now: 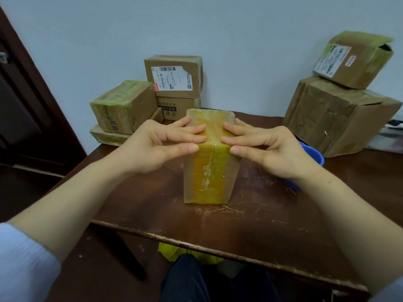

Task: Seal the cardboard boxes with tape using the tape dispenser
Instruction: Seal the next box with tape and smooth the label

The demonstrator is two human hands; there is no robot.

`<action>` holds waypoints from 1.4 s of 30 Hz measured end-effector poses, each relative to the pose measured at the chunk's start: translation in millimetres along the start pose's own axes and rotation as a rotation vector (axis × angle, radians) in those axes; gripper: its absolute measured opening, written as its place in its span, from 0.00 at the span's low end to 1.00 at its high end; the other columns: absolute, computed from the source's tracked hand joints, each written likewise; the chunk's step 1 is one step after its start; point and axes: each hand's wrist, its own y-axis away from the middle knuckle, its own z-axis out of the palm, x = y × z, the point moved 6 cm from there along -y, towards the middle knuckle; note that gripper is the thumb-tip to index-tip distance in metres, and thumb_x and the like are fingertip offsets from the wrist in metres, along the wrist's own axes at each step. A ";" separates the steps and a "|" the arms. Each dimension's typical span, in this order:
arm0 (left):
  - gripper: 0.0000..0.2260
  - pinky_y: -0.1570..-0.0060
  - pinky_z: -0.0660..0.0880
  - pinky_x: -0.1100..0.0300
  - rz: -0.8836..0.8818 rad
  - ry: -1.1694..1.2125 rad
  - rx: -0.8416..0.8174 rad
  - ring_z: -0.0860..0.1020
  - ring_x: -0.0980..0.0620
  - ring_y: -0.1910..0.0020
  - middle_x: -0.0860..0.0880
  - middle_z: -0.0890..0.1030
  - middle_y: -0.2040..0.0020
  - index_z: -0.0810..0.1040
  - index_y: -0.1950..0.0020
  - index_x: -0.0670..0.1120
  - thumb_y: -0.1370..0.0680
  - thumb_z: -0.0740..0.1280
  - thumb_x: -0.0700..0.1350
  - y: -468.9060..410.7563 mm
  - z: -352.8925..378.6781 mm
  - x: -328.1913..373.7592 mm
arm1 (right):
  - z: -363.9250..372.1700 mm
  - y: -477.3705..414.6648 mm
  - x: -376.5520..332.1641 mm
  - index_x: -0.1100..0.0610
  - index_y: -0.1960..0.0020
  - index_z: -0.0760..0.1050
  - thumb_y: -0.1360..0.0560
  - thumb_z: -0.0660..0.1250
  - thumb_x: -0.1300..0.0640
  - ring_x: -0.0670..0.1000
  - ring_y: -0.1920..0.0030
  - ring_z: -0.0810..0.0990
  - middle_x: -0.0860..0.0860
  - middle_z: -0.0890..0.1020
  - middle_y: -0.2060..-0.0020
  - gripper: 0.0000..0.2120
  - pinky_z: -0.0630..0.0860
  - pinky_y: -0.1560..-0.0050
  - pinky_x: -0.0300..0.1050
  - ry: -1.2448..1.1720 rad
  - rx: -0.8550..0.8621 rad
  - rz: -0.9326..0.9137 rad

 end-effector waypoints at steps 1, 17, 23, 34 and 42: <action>0.13 0.28 0.62 0.59 -0.020 0.035 -0.021 0.64 0.58 0.27 0.56 0.79 0.39 0.82 0.47 0.55 0.30 0.70 0.44 0.4 -1.6 -1.3 | -1.6 -0.8 -0.1 0.52 0.44 0.79 0.30 0.70 0.61 0.47 0.27 0.64 0.52 0.77 0.36 0.15 0.60 0.27 0.45 -0.053 -0.021 0.014; 0.14 0.31 0.66 0.62 0.004 0.198 0.118 0.69 0.55 0.30 0.51 0.83 0.44 0.85 0.50 0.48 0.34 0.76 0.47 9.4 -9.5 -7.9 | -7.6 12.4 40.4 0.58 0.48 0.83 0.37 0.72 0.70 0.53 0.39 0.79 0.53 0.81 0.41 0.18 0.80 0.46 0.47 -0.883 0.241 0.147; 0.12 0.34 0.70 0.59 -0.001 0.032 0.383 0.75 0.55 0.36 0.53 0.83 0.47 0.83 0.48 0.46 0.31 0.73 0.40 5.7 -1.1 4.8 | 52.7 26.0 59.9 0.49 0.30 0.67 0.29 0.72 0.61 0.37 0.46 0.76 0.38 0.77 0.45 0.30 0.75 0.53 0.29 -0.390 0.078 0.449; 0.07 0.69 0.81 0.59 -0.671 0.426 0.786 0.79 0.45 0.47 0.41 0.79 0.47 0.79 0.52 0.39 0.23 0.69 0.43 21.7 -22.6 -44.7 | 2.7 -12.9 52.0 0.53 0.36 0.74 0.30 0.74 0.60 0.49 0.44 0.79 0.51 0.79 0.43 0.24 0.77 0.43 0.46 -0.380 0.474 0.383; 0.27 0.32 0.62 0.47 -0.567 -0.741 0.491 0.64 0.43 0.29 0.44 0.67 0.27 0.64 0.25 0.48 0.21 0.62 0.55 8.6 -29.0 -42.9 | 15.7 -10.9 83.2 0.53 0.28 0.65 0.24 0.66 0.47 0.52 0.33 0.70 0.50 0.70 0.32 0.27 0.68 0.33 0.50 -0.302 0.510 0.556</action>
